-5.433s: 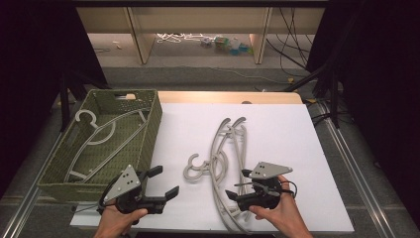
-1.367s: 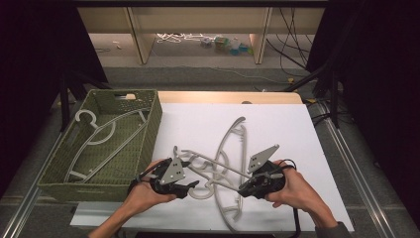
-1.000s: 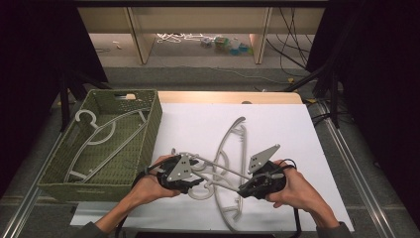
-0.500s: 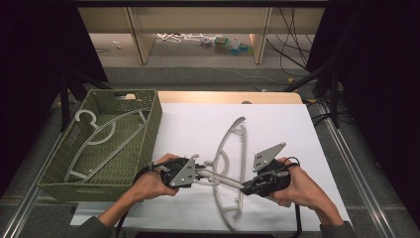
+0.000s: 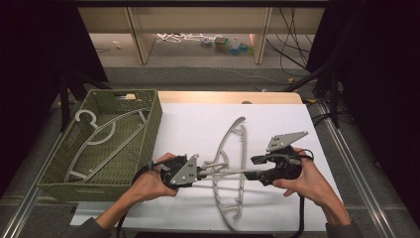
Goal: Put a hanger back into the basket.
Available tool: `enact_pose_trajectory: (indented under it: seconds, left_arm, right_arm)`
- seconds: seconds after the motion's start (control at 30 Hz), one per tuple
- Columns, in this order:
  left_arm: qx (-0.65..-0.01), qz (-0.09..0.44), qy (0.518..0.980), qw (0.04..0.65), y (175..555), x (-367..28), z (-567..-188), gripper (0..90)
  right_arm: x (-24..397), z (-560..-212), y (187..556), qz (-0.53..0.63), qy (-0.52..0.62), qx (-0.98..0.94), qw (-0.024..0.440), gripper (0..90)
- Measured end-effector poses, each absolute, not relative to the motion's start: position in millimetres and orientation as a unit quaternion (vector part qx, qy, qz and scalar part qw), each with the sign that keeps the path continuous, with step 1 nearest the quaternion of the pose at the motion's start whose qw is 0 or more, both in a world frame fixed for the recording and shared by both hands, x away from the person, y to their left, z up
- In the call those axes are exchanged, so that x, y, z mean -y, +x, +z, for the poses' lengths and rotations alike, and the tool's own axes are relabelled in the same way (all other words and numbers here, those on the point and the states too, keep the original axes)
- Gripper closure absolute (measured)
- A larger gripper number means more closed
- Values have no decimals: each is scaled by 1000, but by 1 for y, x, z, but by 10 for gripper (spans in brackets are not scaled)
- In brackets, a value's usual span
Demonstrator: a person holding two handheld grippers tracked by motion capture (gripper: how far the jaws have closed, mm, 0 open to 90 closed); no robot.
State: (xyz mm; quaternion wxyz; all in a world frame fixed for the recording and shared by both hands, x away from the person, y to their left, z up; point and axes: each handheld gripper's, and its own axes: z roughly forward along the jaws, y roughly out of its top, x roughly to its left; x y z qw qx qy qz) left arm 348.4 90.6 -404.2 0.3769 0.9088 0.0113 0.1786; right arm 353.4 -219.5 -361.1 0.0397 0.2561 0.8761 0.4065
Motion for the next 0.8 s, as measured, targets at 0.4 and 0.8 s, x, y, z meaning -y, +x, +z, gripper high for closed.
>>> enact_pose_trajectory:
  seconds: [0.4,0.8]
  left_arm:
    - [-157,118,889,414,361,-112,-399,794]
    - [-255,78,836,479,361,-145,-383,794]
  right_arm:
    - [219,-340,344,450,302,-827,152,223]
    - [226,-342,319,469,338,-792,194,176]
